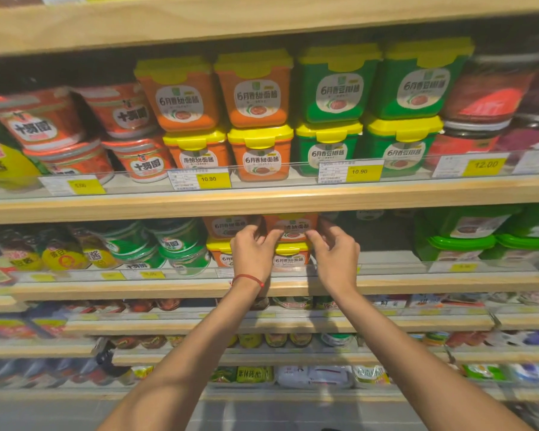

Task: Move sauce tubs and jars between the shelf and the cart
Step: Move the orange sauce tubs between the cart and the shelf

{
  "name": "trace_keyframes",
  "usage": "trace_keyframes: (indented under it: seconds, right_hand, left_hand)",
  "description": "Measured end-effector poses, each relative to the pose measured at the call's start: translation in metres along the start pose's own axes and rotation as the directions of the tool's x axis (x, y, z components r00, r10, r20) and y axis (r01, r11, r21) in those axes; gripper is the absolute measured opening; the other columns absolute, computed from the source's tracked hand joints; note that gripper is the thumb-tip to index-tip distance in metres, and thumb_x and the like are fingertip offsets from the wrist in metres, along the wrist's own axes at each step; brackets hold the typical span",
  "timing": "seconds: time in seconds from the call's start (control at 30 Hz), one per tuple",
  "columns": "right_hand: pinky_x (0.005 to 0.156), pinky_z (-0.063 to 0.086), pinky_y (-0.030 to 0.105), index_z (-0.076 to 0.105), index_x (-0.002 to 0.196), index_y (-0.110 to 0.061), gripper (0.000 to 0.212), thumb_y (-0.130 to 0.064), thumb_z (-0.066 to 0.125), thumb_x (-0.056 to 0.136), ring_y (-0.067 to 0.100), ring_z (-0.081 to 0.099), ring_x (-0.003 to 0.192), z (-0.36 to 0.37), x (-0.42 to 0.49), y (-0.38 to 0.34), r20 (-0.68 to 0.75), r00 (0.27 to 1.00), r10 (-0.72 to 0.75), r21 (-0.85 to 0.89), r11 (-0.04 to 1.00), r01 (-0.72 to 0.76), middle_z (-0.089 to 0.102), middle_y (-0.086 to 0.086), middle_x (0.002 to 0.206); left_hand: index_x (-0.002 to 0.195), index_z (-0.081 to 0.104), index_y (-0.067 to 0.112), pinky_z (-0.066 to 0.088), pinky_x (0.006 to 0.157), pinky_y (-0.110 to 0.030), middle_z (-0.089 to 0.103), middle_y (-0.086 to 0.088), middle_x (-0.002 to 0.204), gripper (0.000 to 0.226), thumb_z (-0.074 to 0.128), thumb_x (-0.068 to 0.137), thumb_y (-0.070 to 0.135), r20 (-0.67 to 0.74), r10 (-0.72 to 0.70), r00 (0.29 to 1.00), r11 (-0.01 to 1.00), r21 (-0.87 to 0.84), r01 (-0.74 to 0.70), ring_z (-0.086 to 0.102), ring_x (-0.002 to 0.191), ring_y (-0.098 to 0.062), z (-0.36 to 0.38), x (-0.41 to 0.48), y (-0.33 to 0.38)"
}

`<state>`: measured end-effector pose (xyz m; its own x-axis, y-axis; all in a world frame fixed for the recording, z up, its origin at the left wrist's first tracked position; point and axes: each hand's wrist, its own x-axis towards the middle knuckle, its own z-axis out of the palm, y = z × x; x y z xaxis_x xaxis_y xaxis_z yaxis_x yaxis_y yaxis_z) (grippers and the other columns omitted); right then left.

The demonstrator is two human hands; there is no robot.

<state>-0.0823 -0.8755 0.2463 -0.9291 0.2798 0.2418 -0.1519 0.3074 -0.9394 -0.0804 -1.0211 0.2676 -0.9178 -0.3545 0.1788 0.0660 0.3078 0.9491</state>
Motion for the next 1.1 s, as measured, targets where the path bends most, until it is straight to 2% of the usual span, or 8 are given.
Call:
trace_keyframes:
  seconds: [0.23,0.33,0.47,0.57,0.67,0.73,0.9,1.1]
  right_hand:
    - [0.065,0.047,0.002,0.072,0.095,-0.002,0.015,-0.015,0.066,0.102,-0.01,0.063,0.077,0.005,0.004,0.005,0.024,0.998,0.059,-0.016,0.998,-0.058,0.075,0.004,0.091]
    - [0.071,0.05,0.002,0.073,0.105,-0.006,0.013,-0.016,0.065,0.103,-0.012,0.063,0.085,0.001,0.001,0.005,0.068,0.997,0.043,-0.021,0.999,-0.042,0.075,0.0,0.097]
    - [0.078,0.046,-0.003,0.07,0.123,-0.007,0.021,-0.014,0.063,0.104,0.008,0.072,0.105,-0.007,-0.004,0.004,0.162,0.986,0.038,-0.059,0.998,-0.029,0.076,0.003,0.113]
    - [0.09,0.045,0.002,0.065,0.139,-0.012,0.035,-0.009,0.061,0.104,0.005,0.064,0.113,-0.016,-0.011,-0.003,0.228,0.972,0.057,-0.119,0.992,-0.03,0.072,0.0,0.128]
    - [0.104,0.053,0.028,0.068,0.135,-0.015,0.034,-0.01,0.062,0.102,0.01,0.063,0.116,-0.032,-0.021,-0.013,0.267,0.962,0.061,-0.213,0.977,-0.003,0.071,-0.004,0.125]
    - [0.104,0.05,0.03,0.068,0.134,-0.018,0.034,-0.015,0.063,0.1,0.012,0.062,0.116,-0.047,-0.029,-0.024,0.311,0.947,0.076,-0.311,0.95,0.026,0.071,-0.005,0.126]
    - [0.11,0.04,0.033,0.061,0.143,-0.022,0.044,-0.032,0.059,0.1,0.016,0.051,0.135,-0.09,-0.052,-0.044,0.358,0.93,0.085,-0.597,0.786,0.158,0.062,-0.004,0.144]
    - [0.087,0.053,0.04,0.072,0.12,-0.013,0.041,-0.043,0.062,0.093,0.028,0.063,0.11,-0.131,-0.108,-0.037,0.264,0.964,0.039,-0.795,0.575,0.195,0.072,0.006,0.115]
  left_hand:
    - [0.058,0.049,0.011,0.041,0.055,-0.008,0.045,0.007,0.054,0.04,0.075,0.088,0.011,-0.048,-0.066,0.997,0.995,0.075,0.07,0.047,0.044,0.006,0.01,0.007,-0.009]
    - [0.087,0.068,-0.005,0.047,0.065,-0.004,0.069,0.002,0.077,0.017,0.072,0.092,0.011,-0.023,-0.088,0.996,0.996,0.028,0.088,0.063,0.067,0.012,0.013,0.005,-0.018]
    - [0.122,0.063,-0.008,0.045,0.074,0.003,0.068,-0.019,0.125,0.043,0.072,0.094,0.023,-0.016,-0.121,0.993,0.993,-0.009,0.121,0.066,0.119,-0.02,0.012,0.0,-0.029]
    - [0.124,0.062,0.001,0.049,0.081,-0.004,0.068,-0.013,0.126,0.038,0.07,0.094,0.024,0.0,-0.109,0.994,0.993,0.044,0.109,0.066,0.119,-0.019,0.008,-0.01,-0.025]
    - [0.127,0.064,0.012,0.056,0.091,-0.03,0.07,-0.003,0.115,0.036,0.068,0.094,0.027,-0.014,-0.025,1.0,0.983,0.18,0.027,0.067,0.105,-0.015,-0.006,-0.029,-0.016]
    - [0.124,0.063,0.018,0.055,0.091,-0.038,0.065,0.004,0.11,0.034,0.066,0.093,0.031,0.053,0.041,0.998,0.945,0.323,-0.056,0.063,0.102,-0.015,-0.016,-0.039,-0.01]
    - [0.126,0.057,0.027,0.047,0.093,-0.037,0.057,0.008,0.119,0.037,0.056,0.094,0.044,0.3,0.077,0.951,0.775,0.582,-0.246,0.055,0.112,-0.017,-0.022,-0.059,0.011]
    - [0.117,0.06,0.022,0.049,0.081,-0.038,0.063,0.002,0.111,0.045,0.046,0.092,0.056,0.564,0.309,0.766,0.486,0.599,-0.637,0.061,0.103,-0.024,-0.011,-0.092,0.009]
